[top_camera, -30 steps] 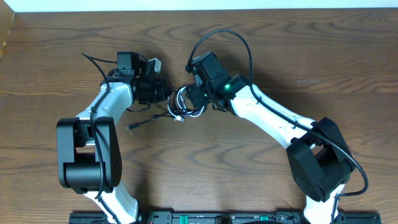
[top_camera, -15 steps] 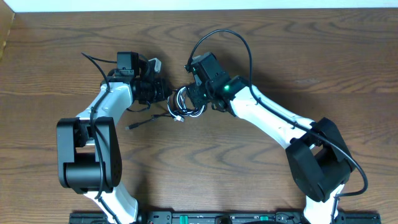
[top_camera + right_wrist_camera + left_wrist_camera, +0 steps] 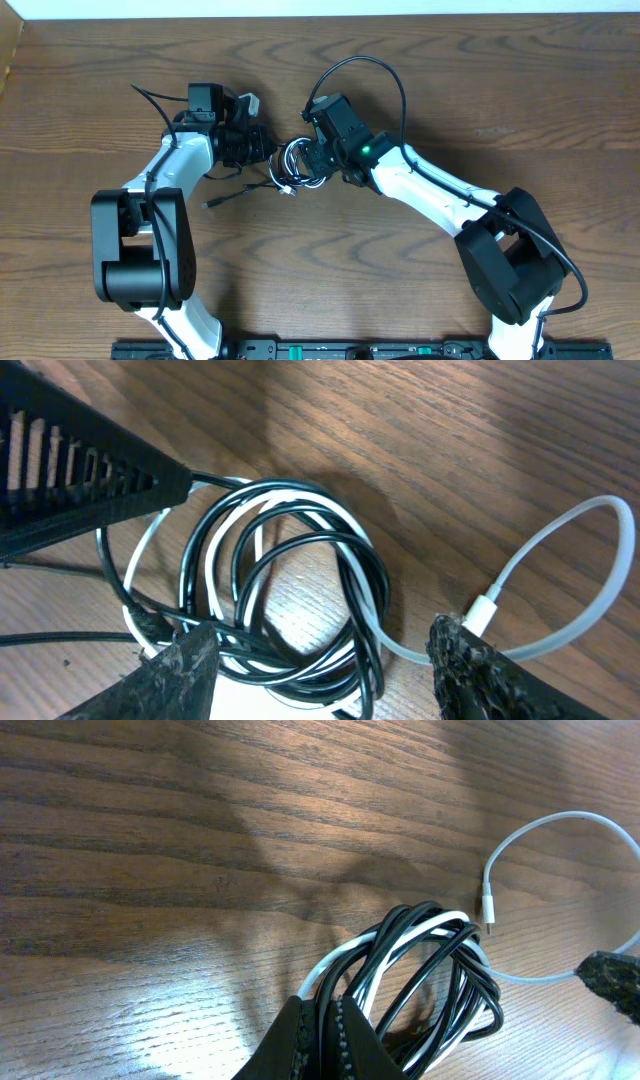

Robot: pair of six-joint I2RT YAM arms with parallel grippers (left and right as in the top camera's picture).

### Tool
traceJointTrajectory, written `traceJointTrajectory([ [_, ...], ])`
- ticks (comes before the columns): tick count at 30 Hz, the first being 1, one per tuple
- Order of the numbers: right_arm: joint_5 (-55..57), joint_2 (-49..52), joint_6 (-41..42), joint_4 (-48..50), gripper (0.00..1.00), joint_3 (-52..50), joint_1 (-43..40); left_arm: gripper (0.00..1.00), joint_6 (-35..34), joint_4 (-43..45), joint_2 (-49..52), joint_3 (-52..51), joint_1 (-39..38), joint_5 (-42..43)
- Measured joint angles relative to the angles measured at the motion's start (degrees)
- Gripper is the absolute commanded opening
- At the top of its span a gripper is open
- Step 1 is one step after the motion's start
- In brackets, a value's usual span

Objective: Untangle cables

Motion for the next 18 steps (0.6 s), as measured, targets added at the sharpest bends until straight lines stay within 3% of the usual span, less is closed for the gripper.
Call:
traceJointTrajectory([
  [18,1.5,0.0,0.0,3.1,0.68,-2.2,0.2,0.08,0.0,0.0,0.0,0.0,0.0,0.0],
])
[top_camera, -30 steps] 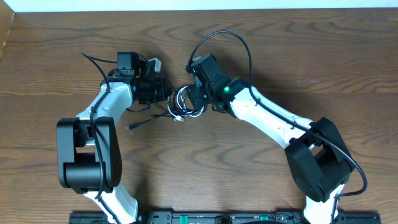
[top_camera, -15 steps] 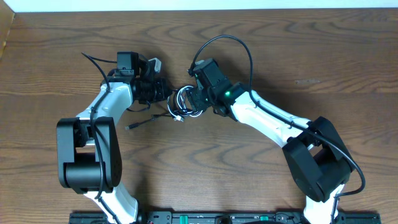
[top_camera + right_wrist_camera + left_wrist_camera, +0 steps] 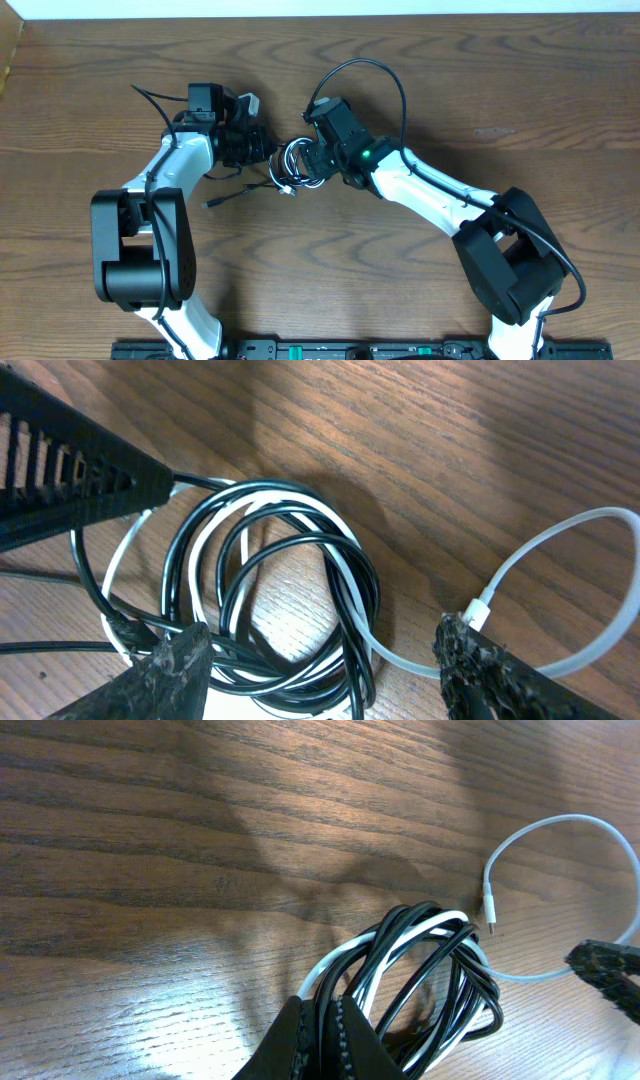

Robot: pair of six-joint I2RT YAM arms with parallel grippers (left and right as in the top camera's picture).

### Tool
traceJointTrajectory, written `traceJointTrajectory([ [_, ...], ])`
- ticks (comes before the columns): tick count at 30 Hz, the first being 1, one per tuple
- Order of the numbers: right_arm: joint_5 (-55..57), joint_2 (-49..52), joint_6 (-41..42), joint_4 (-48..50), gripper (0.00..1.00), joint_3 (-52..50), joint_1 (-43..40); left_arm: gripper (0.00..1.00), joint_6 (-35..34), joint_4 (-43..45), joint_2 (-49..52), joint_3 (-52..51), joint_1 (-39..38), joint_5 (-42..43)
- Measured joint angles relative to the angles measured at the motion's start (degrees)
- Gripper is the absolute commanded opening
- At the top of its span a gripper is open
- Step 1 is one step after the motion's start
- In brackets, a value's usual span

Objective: Untangle cables

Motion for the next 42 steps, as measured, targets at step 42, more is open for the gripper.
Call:
traceJointTrajectory([
  [42,0.0,3.3,0.0,5.1,0.64,-1.1,0.0,0.08,0.0,0.2,0.0,0.0,0.0,0.0],
])
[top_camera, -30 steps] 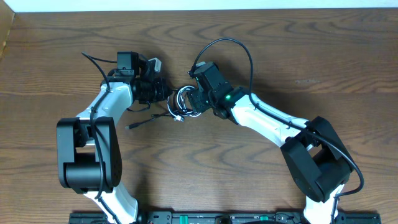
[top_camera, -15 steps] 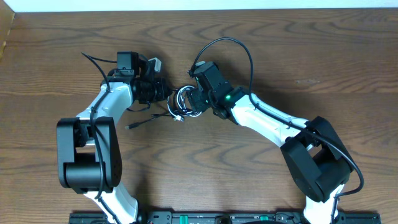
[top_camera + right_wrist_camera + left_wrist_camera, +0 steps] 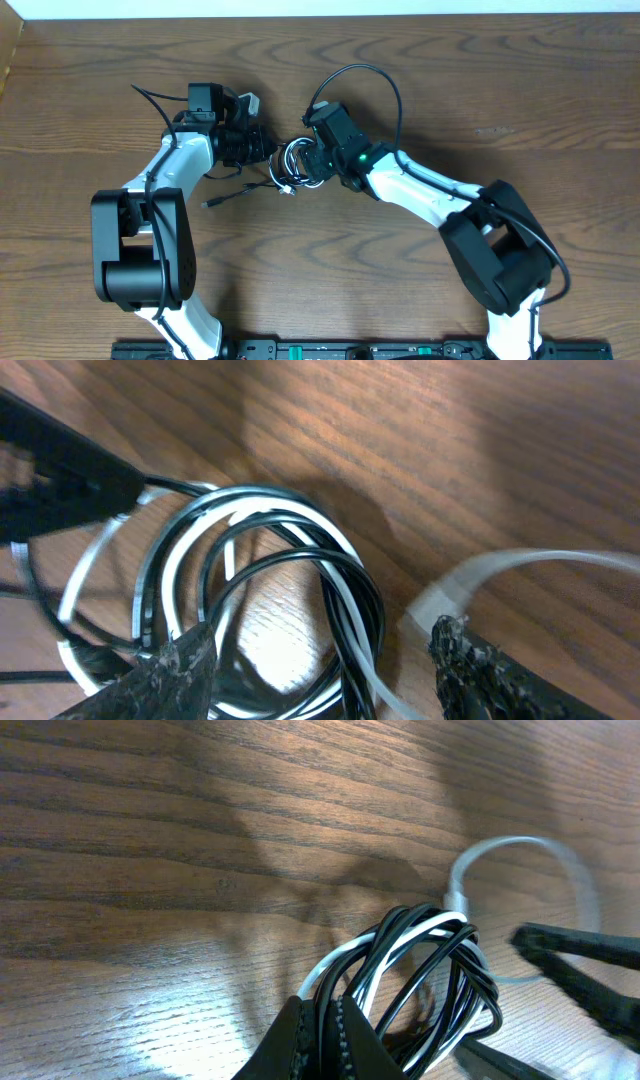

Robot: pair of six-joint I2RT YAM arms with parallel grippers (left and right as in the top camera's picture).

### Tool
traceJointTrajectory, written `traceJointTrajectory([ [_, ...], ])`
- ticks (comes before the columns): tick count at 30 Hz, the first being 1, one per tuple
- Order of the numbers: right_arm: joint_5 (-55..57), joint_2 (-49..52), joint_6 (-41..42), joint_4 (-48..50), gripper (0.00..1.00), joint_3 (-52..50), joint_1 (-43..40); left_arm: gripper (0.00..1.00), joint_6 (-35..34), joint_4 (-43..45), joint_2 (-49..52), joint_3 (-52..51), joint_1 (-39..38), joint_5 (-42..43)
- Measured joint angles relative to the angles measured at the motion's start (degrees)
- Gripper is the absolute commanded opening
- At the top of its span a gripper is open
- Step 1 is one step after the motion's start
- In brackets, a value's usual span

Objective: Untangle cables

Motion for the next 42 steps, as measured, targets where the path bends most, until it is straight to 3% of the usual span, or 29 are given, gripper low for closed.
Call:
traceJointTrajectory([
  [10,0.0,3.7,0.0,1.9,0.6,-0.2,0.0,0.08,0.0,0.0,0.0,0.0,0.0,0.1],
  [12,0.0,3.7,-0.1,1.9,0.51,-0.2,0.0,0.08,0.0,0.0,0.0,0.0,0.0,0.1],
  [14,0.1,3.7,-0.1,1.9,0.23,-0.2,0.0,0.08,0.0,0.0,0.0,0.0,0.0,0.1],
  [15,0.1,3.7,-0.2,1.9,0.15,-0.2,0.0,0.08,0.0,0.0,0.0,0.0,0.0,0.1],
  [17,0.3,3.7,0.0,1.9,0.05,-0.2,0.0,0.08,0.0,0.0,0.0,0.0,0.0,0.1],
  [19,0.3,3.7,0.2,1.9,0.01,-0.2,0.0,0.08,0.0,0.0,0.0,0.0,0.0,0.1],
  [35,0.2,0.2,0.3,-2.1,0.01,-0.2,0.0,0.08,0.0,0.0,0.0,0.0,0.0,0.9],
  [36,0.2,-0.4,0.3,-2.2,0.04,-0.2,0.0,0.08,0.0,0.0,0.0,0.0,0.0,1.0],
  [37,0.2,-0.9,0.3,-2.2,0.24,-0.2,0.0,0.08,0.0,0.0,0.0,0.0,0.0,1.1],
  [39,0.2,-1.2,0.3,-2.3,0.44,-0.2,0.0,0.08,0.0,0.0,0.0,0.0,0.0,1.2],
  [42,1.2,-1.2,0.0,-2.5,0.51,-0.2,0.0,0.08,0.0,0.0,0.0,0.0,0.0,1.2],
])
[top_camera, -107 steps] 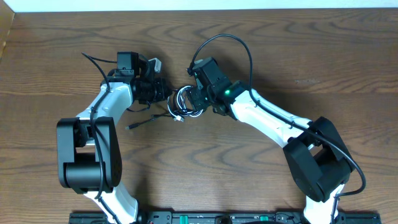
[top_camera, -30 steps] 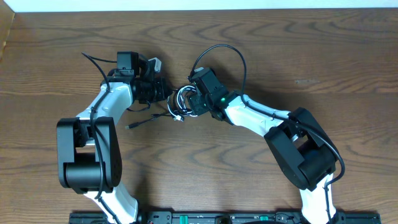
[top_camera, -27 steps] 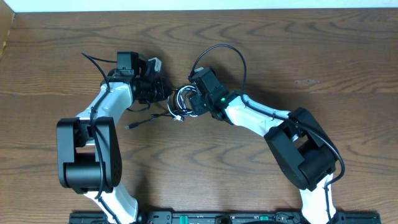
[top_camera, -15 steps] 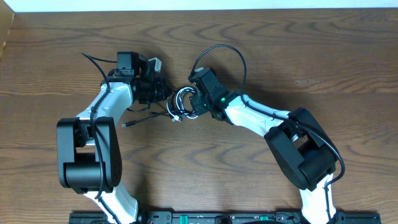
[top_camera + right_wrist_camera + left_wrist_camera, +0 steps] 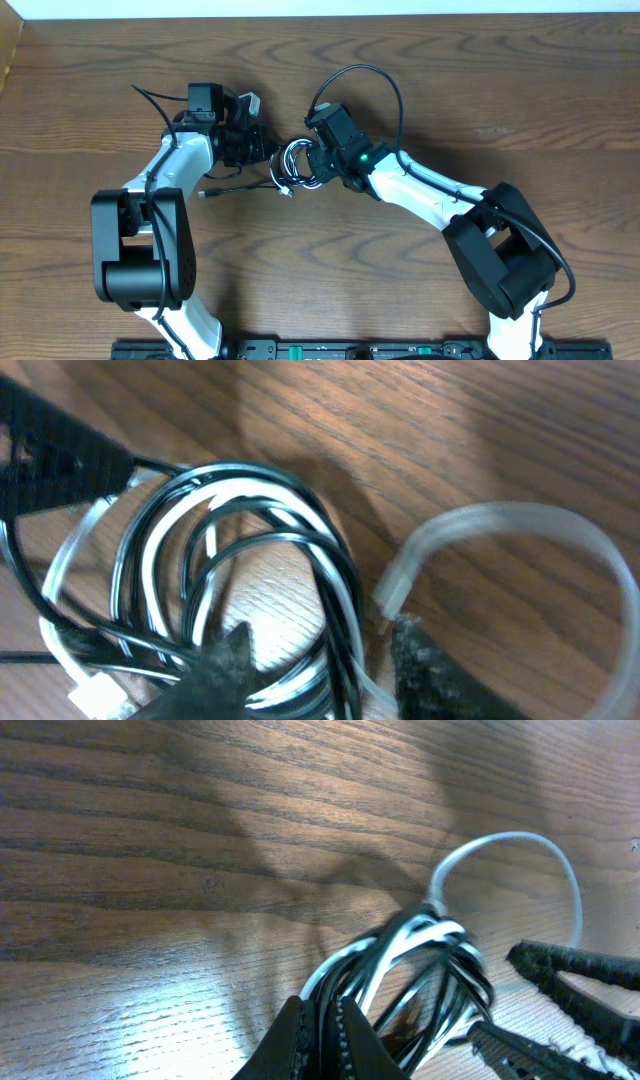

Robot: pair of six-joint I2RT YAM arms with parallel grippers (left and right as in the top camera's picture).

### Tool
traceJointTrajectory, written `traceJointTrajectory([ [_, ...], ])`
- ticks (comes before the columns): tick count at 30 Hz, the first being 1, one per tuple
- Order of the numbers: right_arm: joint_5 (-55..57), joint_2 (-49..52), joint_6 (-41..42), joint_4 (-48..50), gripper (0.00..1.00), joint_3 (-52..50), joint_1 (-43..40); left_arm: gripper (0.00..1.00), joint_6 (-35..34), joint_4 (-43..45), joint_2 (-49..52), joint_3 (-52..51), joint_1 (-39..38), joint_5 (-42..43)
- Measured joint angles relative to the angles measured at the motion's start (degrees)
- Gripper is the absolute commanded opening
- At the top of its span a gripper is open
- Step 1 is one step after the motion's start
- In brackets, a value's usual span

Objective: Untangle cables

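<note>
A tangled coil of black and white cables [image 5: 299, 164] lies on the wooden table between both arms. My left gripper [image 5: 320, 1020] is shut on the coil's left edge, seen from above as the left gripper [image 5: 268, 150]. In the right wrist view the coil [image 5: 240, 560] fills the left half. My right gripper [image 5: 320, 660] is open, straddling the coil's right-hand strands, with a finger [image 5: 225, 665] inside the coil and the other outside. A loose white cable loop [image 5: 500, 525] curls just right of the coil.
A black cable tail with a plug [image 5: 205, 192] trails left from the coil under my left arm. A white connector [image 5: 95, 695] sits at the coil's lower left. The table [image 5: 500, 80] is bare brown wood to the right and front.
My right gripper's fingers stand closer together around the coil's right strands. The white loop has shifted nearer the coil. The black plug tail has moved slightly up the table. The left gripper kept its hold.
My left gripper was shut on the coil's left edge at every moment. My right gripper stood wide open beside the coil, with the white loop by its right finger. It then came lower over the coil, and now its fingers have narrowed around the right strands.
</note>
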Motion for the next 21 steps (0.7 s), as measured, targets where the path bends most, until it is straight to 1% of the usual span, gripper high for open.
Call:
traceJointTrajectory([
  [2,1.1,0.0,0.1,0.0,0.55,0.0,0.0,0.08,0.0,0.0,0.0,0.0,0.0,0.0],
  [10,4.8,0.0,0.0,-0.1,0.63,0.0,0.0,0.09,0.0,0.0,0.0,0.0,0.0,0.0],
  [14,5.2,0.0,0.0,0.0,0.66,0.0,0.0,0.09,0.0,0.0,0.0,0.0,0.0,0.0],
  [15,5.2,0.0,0.0,0.0,0.66,0.0,0.0,0.12,0.0,0.0,0.0,0.0,0.0,0.0],
  [17,5.2,0.1,0.0,0.0,0.68,0.0,0.0,0.13,0.0,0.0,0.0,0.0,0.0,0.0],
  [21,5.2,0.9,0.0,0.5,0.7,0.0,0.0,0.13,0.1,0.0,0.0,0.0,0.0,0.0],
])
